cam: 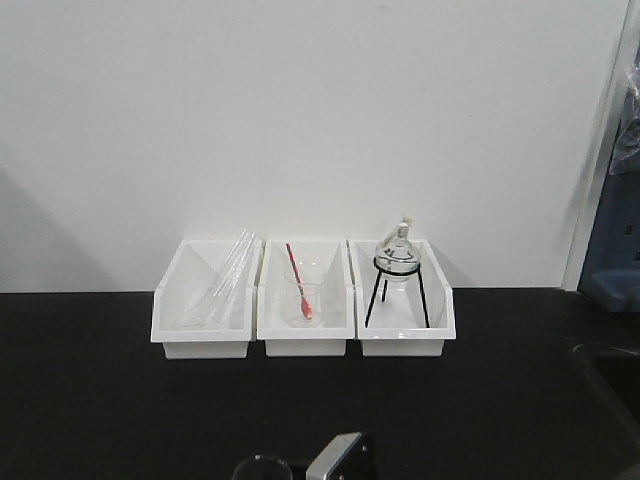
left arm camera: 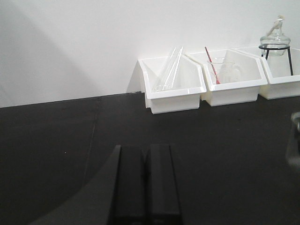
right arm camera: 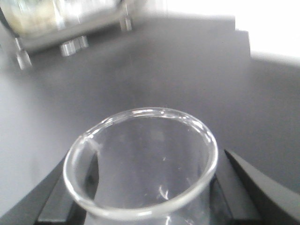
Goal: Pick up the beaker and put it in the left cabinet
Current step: 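Lift the beaker with the right gripper and draw it back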
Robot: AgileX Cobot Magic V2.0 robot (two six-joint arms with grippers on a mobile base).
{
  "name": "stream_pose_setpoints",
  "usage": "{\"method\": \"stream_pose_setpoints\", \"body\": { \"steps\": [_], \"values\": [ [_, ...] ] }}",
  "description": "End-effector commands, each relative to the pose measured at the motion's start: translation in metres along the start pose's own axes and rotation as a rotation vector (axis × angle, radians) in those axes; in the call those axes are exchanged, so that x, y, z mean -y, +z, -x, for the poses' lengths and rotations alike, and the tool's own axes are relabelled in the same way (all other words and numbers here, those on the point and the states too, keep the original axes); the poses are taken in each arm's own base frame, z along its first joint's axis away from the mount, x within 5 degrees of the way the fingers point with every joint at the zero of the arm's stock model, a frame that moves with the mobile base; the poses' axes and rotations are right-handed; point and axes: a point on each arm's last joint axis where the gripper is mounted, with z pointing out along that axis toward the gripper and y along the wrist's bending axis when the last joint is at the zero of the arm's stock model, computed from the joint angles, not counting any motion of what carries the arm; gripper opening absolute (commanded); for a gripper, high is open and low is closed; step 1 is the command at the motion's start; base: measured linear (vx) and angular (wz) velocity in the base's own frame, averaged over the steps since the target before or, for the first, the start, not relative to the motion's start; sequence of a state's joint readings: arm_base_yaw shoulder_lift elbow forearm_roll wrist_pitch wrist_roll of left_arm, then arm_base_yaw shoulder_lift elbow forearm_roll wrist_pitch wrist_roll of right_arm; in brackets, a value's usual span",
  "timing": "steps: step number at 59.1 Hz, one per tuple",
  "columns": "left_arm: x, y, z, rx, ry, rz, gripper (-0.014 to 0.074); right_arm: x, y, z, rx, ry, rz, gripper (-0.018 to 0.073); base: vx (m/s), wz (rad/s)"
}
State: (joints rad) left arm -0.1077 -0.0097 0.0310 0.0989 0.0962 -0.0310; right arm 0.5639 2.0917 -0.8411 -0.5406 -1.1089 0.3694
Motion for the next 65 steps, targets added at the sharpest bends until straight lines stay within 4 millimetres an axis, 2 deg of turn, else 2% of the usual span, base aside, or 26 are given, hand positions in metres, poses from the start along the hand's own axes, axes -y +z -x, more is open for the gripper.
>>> {"method": "stream_pose_setpoints", "body": {
  "steps": [1,10,13,17,30,40,51,59,65],
  "values": [
    [0.001,-0.001,0.004,0.093,-0.006,-0.009,-0.0008,-0.010,-0.009,0.068,0.175,-0.021,0.012,-0.0005,0.00,0.00],
    [0.001,-0.001,0.004,0.093,-0.006,-0.009,-0.0008,-0.021,-0.037,0.128,0.111,-0.032,-0.106,-0.0004,0.00,0.00],
    [0.001,-0.001,0.004,0.093,-0.006,-0.009,-0.0008,-0.027,-0.053,0.151,0.096,-0.043,-0.161,-0.0004,0.00,0.00],
    [0.001,-0.001,0.004,0.093,-0.006,-0.009,-0.0008,-0.033,-0.074,0.172,0.061,-0.061,-0.240,-0.0004,0.00,0.00],
    [0.001,-0.001,0.004,0.093,-0.006,-0.009,-0.0008,-0.054,-0.153,0.218,-0.036,-0.084,-0.492,-0.0004,0.00,0.00],
    [0.001,-0.001,0.004,0.093,-0.006,-0.009,-0.0008,-0.069,-0.203,0.221,-0.096,-0.116,-0.611,-0.0004,0.00,0.00],
    [0.001,-0.001,0.004,0.093,-0.006,-0.009,-0.0008,-0.092,-0.253,0.194,-0.027,-0.116,-0.611,-0.0004,0.00,0.00],
    [0.001,-0.001,0.004,0.093,-0.006,-0.009,-0.0008,-0.101,-0.277,0.178,-0.003,-0.116,-0.628,-0.0004,0.00,0.00],
    [0.001,-0.001,0.004,0.093,-0.006,-0.009,-0.0008,-0.103,-0.285,0.172,-0.002,-0.112,-0.642,-0.0004,0.00,0.00]
  ]
}}
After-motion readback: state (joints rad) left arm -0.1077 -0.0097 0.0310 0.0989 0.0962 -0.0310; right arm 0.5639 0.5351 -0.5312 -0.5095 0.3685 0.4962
